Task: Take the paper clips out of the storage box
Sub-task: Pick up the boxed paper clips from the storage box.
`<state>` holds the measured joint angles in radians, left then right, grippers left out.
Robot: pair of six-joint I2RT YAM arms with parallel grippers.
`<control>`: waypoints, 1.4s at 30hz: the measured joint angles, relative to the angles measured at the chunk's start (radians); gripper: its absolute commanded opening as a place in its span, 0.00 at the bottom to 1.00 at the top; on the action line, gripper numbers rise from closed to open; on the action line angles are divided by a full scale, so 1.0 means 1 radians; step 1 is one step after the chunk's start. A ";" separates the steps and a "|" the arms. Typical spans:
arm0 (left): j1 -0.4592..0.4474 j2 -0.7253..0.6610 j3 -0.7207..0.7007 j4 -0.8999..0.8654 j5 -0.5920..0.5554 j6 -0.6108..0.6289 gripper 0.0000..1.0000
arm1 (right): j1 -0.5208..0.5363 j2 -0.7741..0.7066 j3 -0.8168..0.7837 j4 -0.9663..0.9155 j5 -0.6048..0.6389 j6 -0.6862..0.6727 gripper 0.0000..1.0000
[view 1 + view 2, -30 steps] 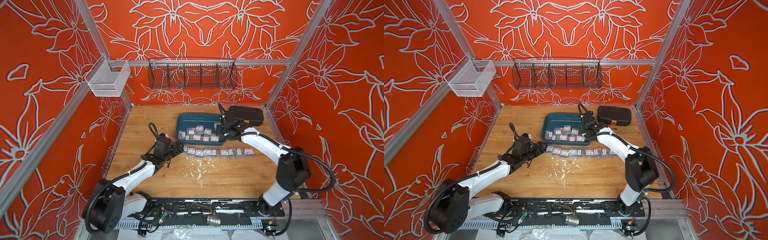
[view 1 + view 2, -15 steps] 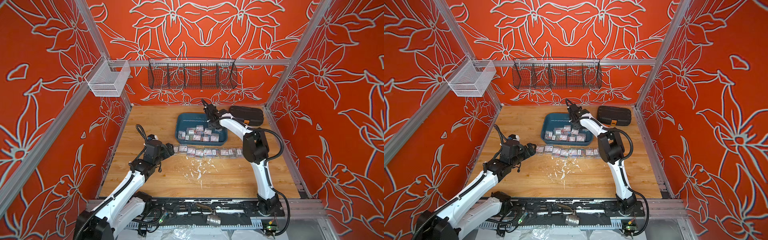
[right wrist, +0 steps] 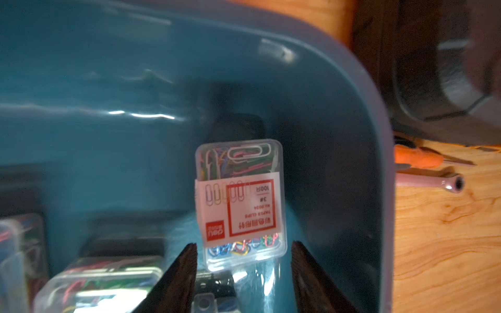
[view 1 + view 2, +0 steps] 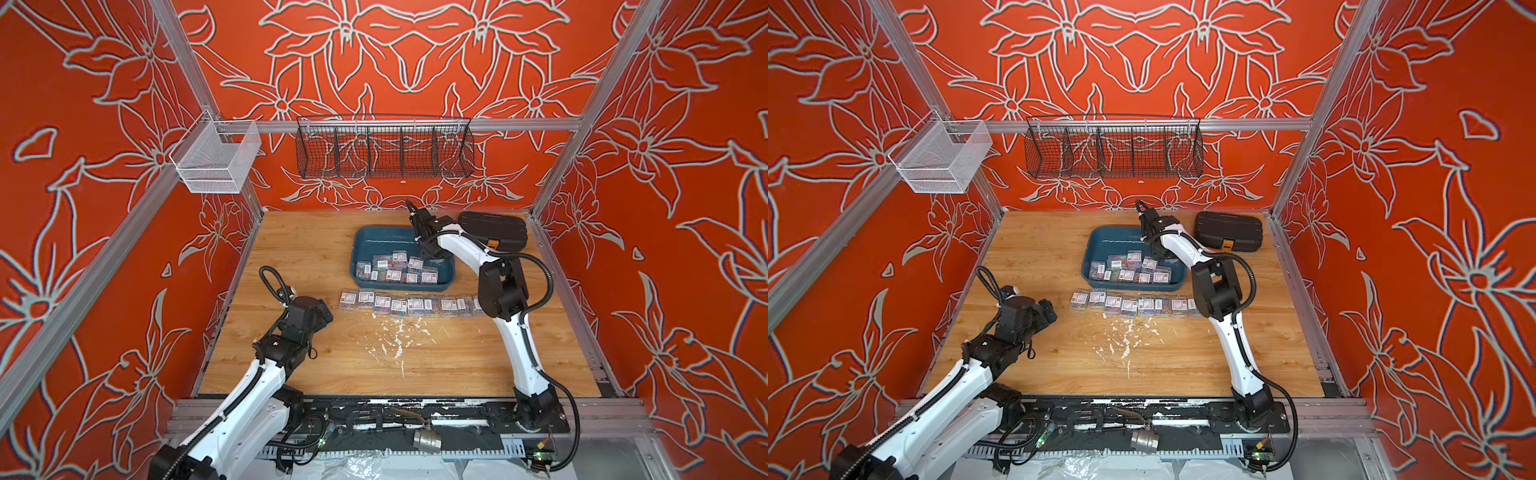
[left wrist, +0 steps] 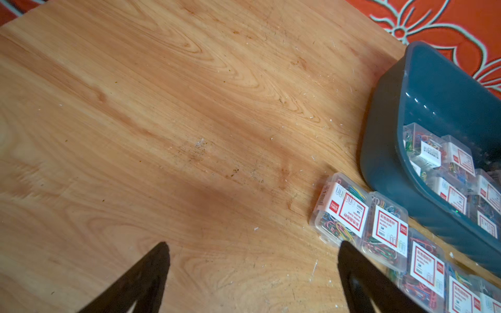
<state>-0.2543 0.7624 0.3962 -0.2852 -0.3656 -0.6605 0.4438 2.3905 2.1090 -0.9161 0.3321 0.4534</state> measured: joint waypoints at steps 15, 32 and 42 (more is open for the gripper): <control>0.000 -0.022 -0.008 0.011 -0.006 0.008 0.94 | -0.046 0.079 0.070 0.018 -0.169 0.013 0.61; 0.000 -0.013 -0.008 0.025 0.005 0.014 0.94 | -0.050 0.062 0.079 0.006 -0.176 -0.006 0.44; 0.000 -0.013 -0.008 0.026 0.004 0.014 0.94 | -0.012 -0.385 -0.298 0.089 -0.173 -0.009 0.44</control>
<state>-0.2539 0.7498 0.3882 -0.2592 -0.3614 -0.6464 0.4320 2.0056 1.8107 -0.8272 0.1589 0.4446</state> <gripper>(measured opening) 0.942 0.546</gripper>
